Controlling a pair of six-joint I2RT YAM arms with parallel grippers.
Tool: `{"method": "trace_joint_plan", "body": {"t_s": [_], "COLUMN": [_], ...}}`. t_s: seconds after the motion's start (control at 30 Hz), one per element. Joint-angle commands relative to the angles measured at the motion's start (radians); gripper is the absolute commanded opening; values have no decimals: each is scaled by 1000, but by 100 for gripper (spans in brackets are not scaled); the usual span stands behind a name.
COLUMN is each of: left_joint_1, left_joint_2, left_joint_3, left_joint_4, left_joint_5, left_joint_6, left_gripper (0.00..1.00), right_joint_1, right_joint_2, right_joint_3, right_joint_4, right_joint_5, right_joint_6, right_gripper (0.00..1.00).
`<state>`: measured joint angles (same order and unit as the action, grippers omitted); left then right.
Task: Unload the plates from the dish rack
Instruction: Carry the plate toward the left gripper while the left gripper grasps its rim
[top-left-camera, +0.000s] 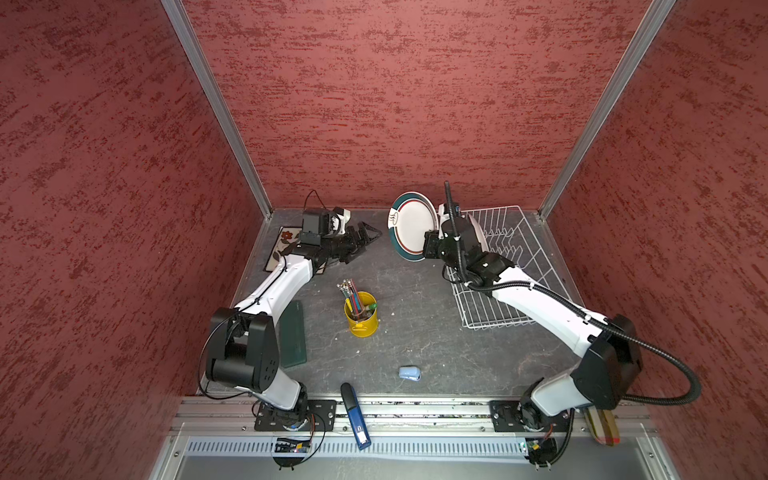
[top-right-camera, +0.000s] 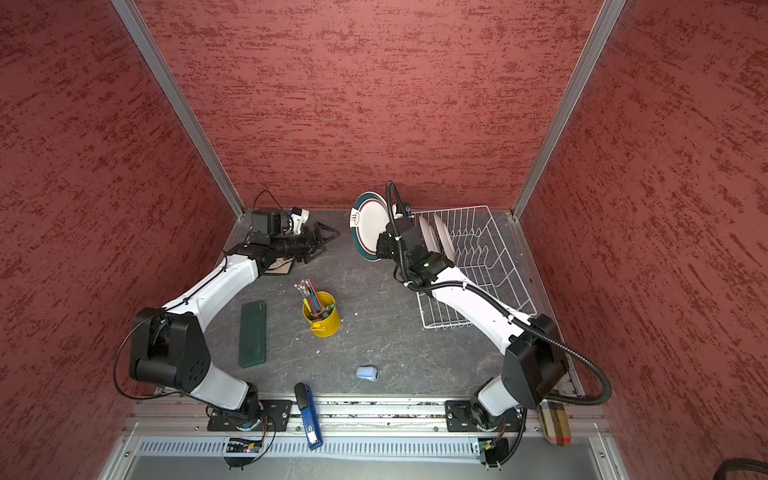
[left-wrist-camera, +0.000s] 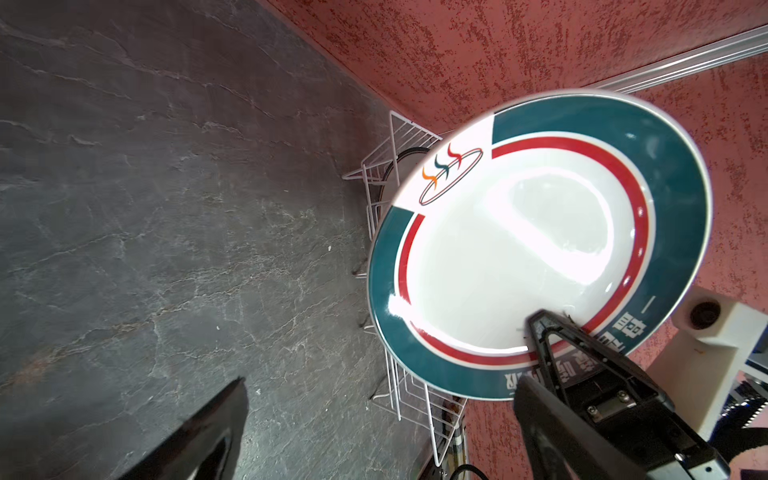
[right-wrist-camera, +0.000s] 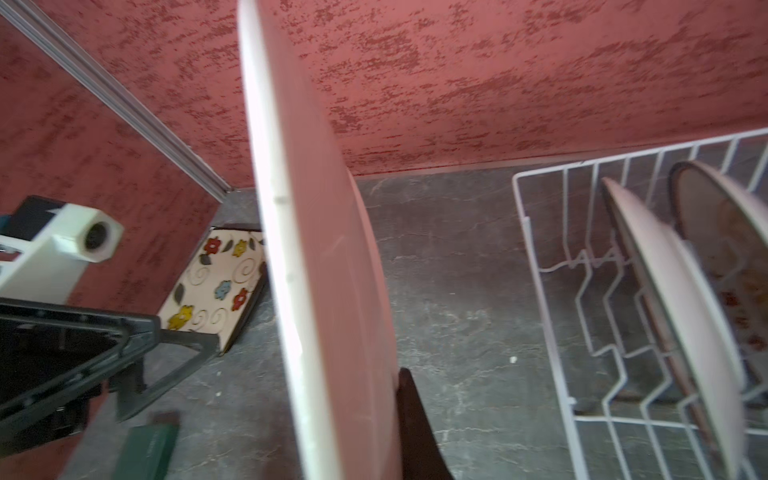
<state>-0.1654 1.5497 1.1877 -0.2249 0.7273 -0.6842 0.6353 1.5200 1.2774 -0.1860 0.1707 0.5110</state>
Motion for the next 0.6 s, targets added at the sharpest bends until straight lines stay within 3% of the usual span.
{"method": "trace_joint_plan", "body": {"t_s": [0.0, 0.3, 0.57], "left_joint_1": [10, 45, 58], "left_joint_2": [-28, -32, -31], "left_joint_3": [-10, -39, -55], "left_joint_4": [38, 122, 178], "left_joint_5": [21, 78, 103], "left_joint_6": [-7, -68, -108], "left_gripper": [100, 94, 87], "right_joint_1": [-24, -80, -104], "right_joint_2": [-46, -20, 36], "right_joint_3": [-3, -63, -64], "right_joint_4": [168, 304, 344], "right_joint_5": [-168, -414, -535], "right_joint_6": [118, 270, 349], "right_gripper": [0, 0, 0]}}
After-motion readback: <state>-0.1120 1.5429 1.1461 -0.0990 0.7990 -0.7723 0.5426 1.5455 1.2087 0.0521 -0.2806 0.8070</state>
